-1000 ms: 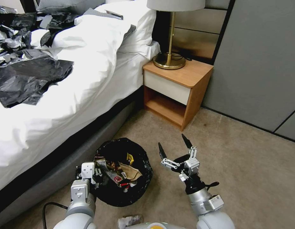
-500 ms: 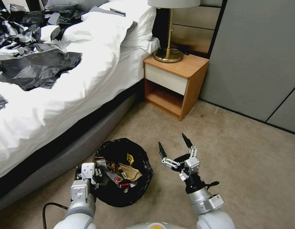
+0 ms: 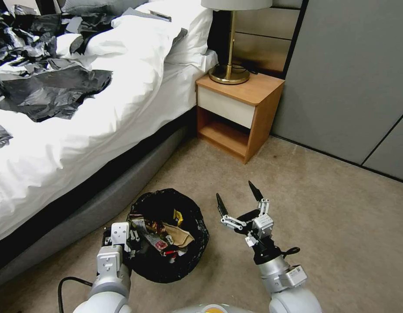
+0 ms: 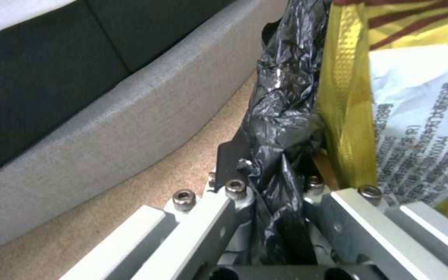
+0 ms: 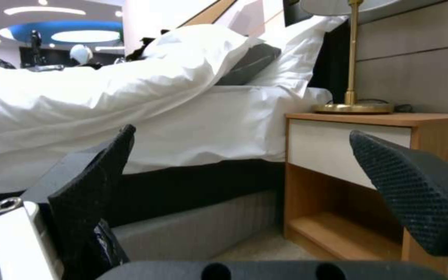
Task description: Pick up the trash bin, then pick up the garbage from the floor and place it into the trash bin.
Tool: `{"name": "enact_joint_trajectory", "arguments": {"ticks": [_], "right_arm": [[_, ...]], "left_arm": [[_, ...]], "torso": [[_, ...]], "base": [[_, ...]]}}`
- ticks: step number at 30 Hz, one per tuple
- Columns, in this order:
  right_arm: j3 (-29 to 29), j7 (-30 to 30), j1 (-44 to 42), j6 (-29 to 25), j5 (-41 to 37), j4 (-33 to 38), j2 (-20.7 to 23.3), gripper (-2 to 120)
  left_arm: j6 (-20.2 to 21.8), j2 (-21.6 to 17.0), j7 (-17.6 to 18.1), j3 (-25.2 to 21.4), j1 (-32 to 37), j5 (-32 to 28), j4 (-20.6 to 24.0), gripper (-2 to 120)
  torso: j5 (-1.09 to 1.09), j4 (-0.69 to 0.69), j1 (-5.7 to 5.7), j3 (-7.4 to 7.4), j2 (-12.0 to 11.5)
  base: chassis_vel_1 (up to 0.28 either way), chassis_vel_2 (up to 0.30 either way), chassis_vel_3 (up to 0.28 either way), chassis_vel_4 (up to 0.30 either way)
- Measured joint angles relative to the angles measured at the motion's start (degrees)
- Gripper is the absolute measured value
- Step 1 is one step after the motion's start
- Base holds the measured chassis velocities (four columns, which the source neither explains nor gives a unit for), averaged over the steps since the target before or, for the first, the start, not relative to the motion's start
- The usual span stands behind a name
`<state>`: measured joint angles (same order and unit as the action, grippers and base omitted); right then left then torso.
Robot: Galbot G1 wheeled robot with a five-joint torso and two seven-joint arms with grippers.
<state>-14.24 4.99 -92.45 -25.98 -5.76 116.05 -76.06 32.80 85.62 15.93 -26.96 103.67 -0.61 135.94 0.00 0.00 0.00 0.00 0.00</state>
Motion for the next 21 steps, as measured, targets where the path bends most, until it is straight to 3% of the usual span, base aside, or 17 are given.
{"name": "enact_joint_trajectory", "arguments": {"ticks": [21], "right_arm": [[-0.3,0.35,0.2,-0.22,0.09,0.37,0.37,100]], "left_arm": [[0.24,0.02,-0.01,0.0,0.01,-0.05,0.32,1]], "torso": [[0.0,0.0,0.0,0.0,0.0]], "base": [[0.023,0.023,0.024,0.023]]}}
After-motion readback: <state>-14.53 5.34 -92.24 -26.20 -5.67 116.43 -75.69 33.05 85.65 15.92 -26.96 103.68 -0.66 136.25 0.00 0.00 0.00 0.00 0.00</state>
